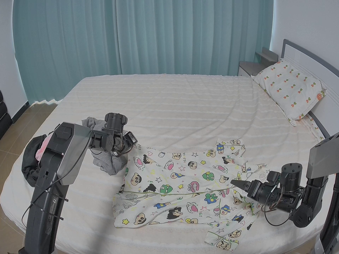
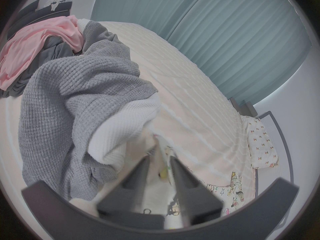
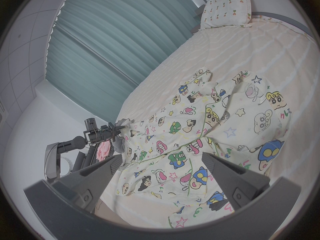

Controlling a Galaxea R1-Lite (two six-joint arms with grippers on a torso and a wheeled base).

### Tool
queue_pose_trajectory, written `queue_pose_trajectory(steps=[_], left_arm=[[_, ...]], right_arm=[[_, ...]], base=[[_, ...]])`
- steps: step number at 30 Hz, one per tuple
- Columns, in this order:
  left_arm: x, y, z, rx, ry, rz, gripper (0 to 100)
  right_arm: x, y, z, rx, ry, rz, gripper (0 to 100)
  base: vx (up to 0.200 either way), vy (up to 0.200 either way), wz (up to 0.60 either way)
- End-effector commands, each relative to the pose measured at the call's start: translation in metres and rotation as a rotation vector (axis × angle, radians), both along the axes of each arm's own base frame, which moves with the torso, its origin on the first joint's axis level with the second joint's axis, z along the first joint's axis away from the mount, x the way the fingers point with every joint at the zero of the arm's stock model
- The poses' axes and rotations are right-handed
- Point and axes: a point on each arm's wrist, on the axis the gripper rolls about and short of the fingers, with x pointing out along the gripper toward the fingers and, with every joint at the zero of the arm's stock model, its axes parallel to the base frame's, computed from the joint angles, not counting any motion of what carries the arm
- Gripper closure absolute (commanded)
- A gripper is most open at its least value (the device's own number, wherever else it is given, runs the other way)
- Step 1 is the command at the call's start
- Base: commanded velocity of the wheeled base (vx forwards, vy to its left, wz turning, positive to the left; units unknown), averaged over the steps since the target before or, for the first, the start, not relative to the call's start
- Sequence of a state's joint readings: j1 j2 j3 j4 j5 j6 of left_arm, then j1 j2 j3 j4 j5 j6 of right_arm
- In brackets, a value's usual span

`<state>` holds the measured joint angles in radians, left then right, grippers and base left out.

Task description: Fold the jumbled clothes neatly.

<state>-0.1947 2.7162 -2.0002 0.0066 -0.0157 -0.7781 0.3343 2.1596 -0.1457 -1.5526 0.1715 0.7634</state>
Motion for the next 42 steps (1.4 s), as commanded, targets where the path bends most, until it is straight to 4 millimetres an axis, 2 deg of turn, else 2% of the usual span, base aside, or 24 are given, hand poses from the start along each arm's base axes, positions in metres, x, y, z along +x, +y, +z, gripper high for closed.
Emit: queue_pose_trajectory(steps=[1, 6, 9, 10, 12, 13, 15, 16, 17, 19, 23, 26, 30, 31, 32, 33, 37, 39, 40, 41, 42], left_arm=[[-0.002, 0.002, 0.005, 0.009, 0.019, 0.011, 0], [-0.016, 0.008, 0.036, -0.033, 0.13, 0.025, 0], [-0.02, 0.008, 0.045, -0.058, 0.151, -0.001, 0], [-0.023, 0.008, 0.061, -0.084, 0.134, -0.023, 0], [-0.026, 0.005, 0.08, -0.122, 0.107, -0.062, 0], [-0.031, 0.003, 0.098, -0.158, 0.089, -0.105, 0], [-0.04, 0.0, 0.119, -0.197, 0.091, -0.158, 0], [-0.055, -0.003, 0.143, -0.227, 0.116, -0.214, 0], [-0.067, -0.005, 0.159, -0.242, 0.144, -0.259, 0], [-0.078, -0.006, 0.172, -0.236, 0.166, -0.29, 0], [-0.123, 0.002, 0.214, -0.189, 0.256, -0.345, 0], [-0.137, 0.006, 0.235, -0.174, 0.219, -0.367, 0], [-0.201, 0.023, 0.335, -0.123, -0.193, -0.588, 0], [-0.214, 0.026, 0.345, -0.094, -0.27, -0.618, 0], [-0.223, 0.027, 0.333, -0.062, -0.279, -0.635, 0], [-0.225, 0.028, 0.329, -0.058, -0.279, -0.634, 0], [-0.247, 0.031, 0.248, 0.008, -0.234, -0.58, 0], [-0.26, 0.031, 0.197, 0.029, -0.191, -0.569, 0], [-0.262, 0.031, 0.191, 0.031, -0.185, -0.569, 0], [-0.276, 0.033, 0.16, 0.024, -0.165, -0.578, 0], [-0.286, 0.035, 0.142, 0.021, -0.143, -0.585, 0]], right_arm=[[-0.002, -0.001, 0.0, -0.001, 0.0, -0.001, 0], [-0.003, -0.001, 0.0, -0.002, 0.001, 0.002, 0], [-0.003, -0.001, 0.0, -0.002, 0.003, -0.001, 0], [-0.003, -0.001, 0.0, -0.003, 0.002, 0.0, 0], [-0.004, -0.002, 0.001, -0.002, 0.001, 0.0, 0], [-0.004, -0.002, 0.002, -0.002, 0.001, 0.0, 0], [-0.005, -0.002, 0.003, -0.001, -0.002, 0.0, 0], [-0.005, -0.002, 0.005, 0.001, -0.009, 0.002, 0], [-0.005, -0.002, 0.006, 0.003, -0.014, 0.002, 0], [-0.005, -0.002, 0.007, 0.004, -0.018, 0.002, 0], [-0.007, -0.001, 0.009, 0.006, -0.022, 0.005, 0], [-0.008, -0.001, 0.009, 0.004, -0.023, 0.01, 0], [-0.013, 0.001, 0.016, 0.011, -0.042, 0.025, 0], [-0.013, 0.001, 0.018, 0.015, -0.048, 0.025, 0], [-0.013, 0.001, 0.019, 0.017, -0.054, 0.024, 0], [-0.013, 0.001, 0.019, 0.018, -0.056, 0.024, 0], [-0.014, 0.001, 0.02, 0.017, -0.056, 0.025, 0], [-0.014, 0.001, 0.02, 0.016, -0.055, 0.025, 0], [-0.014, 0.001, 0.019, 0.015, -0.053, 0.025, 0], [-0.014, 0.001, 0.019, 0.015, -0.052, 0.027, 0], [-0.014, 0.001, 0.018, 0.015, -0.048, 0.026, 0]], base=[[0.0, 0.0, 0.0], [0.0, 0.0, 0.0], [0.0, 0.0, 0.0], [0.0, 0.0, 0.0], [0.0, 0.0, 0.0], [0.0, 0.0, 0.0], [0.0, 0.0, 0.0], [0.0, 0.0, 0.0], [0.0, 0.0, 0.0], [0.0, 0.0, 0.0], [0.0, 0.0, 0.0], [0.0, 0.0, 0.0], [0.0, 0.0, 0.0], [0.0, 0.0, 0.0], [0.0, 0.0, 0.0], [0.0, 0.0, 0.0], [0.0, 0.0, 0.0], [0.0, 0.0, 0.0], [0.0, 0.0, 0.0], [0.0, 0.0, 0.0], [0.0, 0.0, 0.0]])
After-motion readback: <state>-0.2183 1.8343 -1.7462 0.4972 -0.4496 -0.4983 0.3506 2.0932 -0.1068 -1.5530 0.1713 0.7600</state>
